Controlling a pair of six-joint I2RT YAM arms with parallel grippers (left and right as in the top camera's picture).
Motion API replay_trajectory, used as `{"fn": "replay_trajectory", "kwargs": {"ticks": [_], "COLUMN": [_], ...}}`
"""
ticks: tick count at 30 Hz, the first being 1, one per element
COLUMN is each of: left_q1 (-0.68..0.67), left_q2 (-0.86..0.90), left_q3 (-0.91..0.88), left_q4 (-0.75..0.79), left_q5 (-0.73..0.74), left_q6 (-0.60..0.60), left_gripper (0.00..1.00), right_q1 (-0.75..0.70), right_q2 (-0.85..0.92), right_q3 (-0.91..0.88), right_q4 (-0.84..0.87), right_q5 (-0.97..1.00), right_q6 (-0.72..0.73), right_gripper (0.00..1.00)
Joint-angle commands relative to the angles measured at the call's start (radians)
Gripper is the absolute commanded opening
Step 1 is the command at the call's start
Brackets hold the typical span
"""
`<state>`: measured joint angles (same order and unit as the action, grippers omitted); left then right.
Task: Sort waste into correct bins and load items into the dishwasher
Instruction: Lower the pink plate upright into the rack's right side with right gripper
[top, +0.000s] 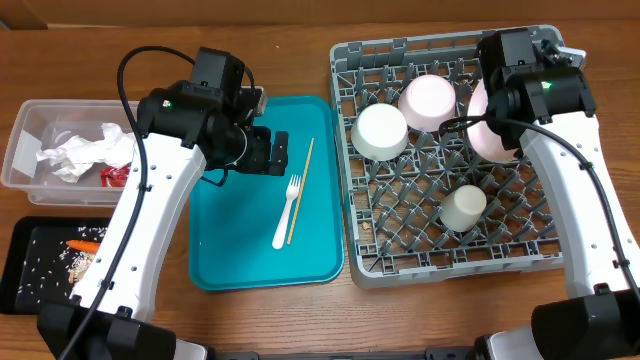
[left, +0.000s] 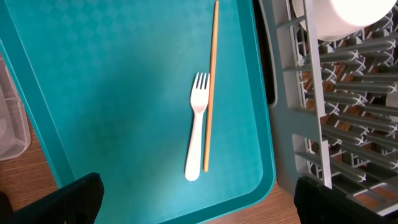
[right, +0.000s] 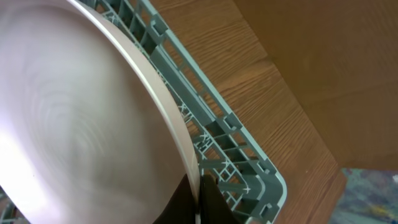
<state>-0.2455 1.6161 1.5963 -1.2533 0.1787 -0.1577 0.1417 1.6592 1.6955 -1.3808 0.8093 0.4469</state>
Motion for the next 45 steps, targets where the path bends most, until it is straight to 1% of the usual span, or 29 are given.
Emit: {"fn": "replay_trajectory", "kwargs": {"ticks": [1, 5, 11, 15, 17, 23, 29, 30, 31, 32, 33, 35, 36, 37, 38, 40, 42, 45], "left_q1": [-0.002, -0.002, -0.002, -0.002, -0.002, -0.002, -0.002, -0.002, -0.002, -0.002, -0.002, -0.002, -0.002, -0.002, -0.002, -0.002, -0.002, -0.002], "left_q2": [-0.008, -0.008, -0.008, -0.008, -0.008, -0.008, -0.008, -0.008, -0.008, -0.008, -0.008, -0.008, -0.008, -0.008, -0.008, -0.008, -0.008, -0.008], "left_q3": [0.019, 0.019, 0.019, 0.019, 0.019, 0.019, 0.019, 0.019, 0.019, 0.019, 0.019, 0.019, 0.019, 0.019, 0.019, 0.019, 0.019, 0.019], "left_q4": [0.002, 0.002, 0.001, 0.001, 0.002, 0.002, 0.001, 0.002, 0.002, 0.002, 0.001, 0.001, 0.001, 0.001, 0.002, 0.001, 0.001, 0.002], "left_q5": [-0.01, -0.01, -0.01, -0.01, -0.01, -0.01, -0.01, -0.01, -0.01, -0.01, -0.01, -0.01, -0.01, -0.01, -0.01, -0.01, -0.01, -0.01], "left_q6": [0.0, 0.0, 0.0, 0.0, 0.0, 0.0, 0.0, 0.0, 0.0, 0.0, 0.0, 0.0, 0.0, 0.0, 0.0, 0.0, 0.0, 0.0], "left_gripper": [1.0, 1.0, 1.0, 1.0, 1.0, 1.0, 1.0, 1.0, 1.0, 1.0, 1.0, 1.0, 1.0, 1.0, 1.0, 1.0, 1.0, 1.0], "right_q1": [0.03, 0.073, 0.084, 0.084, 0.084, 0.084, 0.084, 0.084, 0.084, 0.084, 0.084, 0.084, 0.084, 0.084, 0.084, 0.084, 0.084, 0.084], "right_q2": [-0.019, -0.019, -0.019, -0.019, -0.019, -0.019, -0.019, -0.019, -0.019, -0.019, -0.019, -0.019, -0.019, -0.019, -0.019, -0.019, -0.019, -0.019], "right_q3": [-0.004, -0.024, -0.141, -0.18, -0.18, -0.213, -0.216, -0.216, -0.216, -0.216, -0.216, -0.216, -0.216, -0.216, -0.216, -0.214, -0.203, -0.171], "right_q4": [-0.003, 0.001, 0.109, 0.167, 0.176, 0.18, 0.182, 0.185, 0.185, 0.188, 0.188, 0.193, 0.199, 0.203, 0.203, 0.203, 0.203, 0.195], "right_q5": [-0.003, 0.018, 0.155, 0.211, 0.202, 0.067, 0.029, 0.018, 0.015, 0.014, 0.012, -0.006, -0.039, -0.078, -0.107, -0.134, -0.168, -0.219], "right_q6": [-0.029, -0.028, -0.029, -0.044, -0.055, -0.055, -0.063, -0.062, -0.062, -0.062, -0.062, -0.062, -0.062, -0.062, -0.062, -0.062, -0.062, -0.063], "right_gripper": [0.04, 0.04, 0.04, 0.04, 0.04, 0.04, 0.04, 0.07, 0.13, 0.24, 0.27, 0.4, 0.6, 0.74, 0.81, 0.88, 0.91, 0.92]}}
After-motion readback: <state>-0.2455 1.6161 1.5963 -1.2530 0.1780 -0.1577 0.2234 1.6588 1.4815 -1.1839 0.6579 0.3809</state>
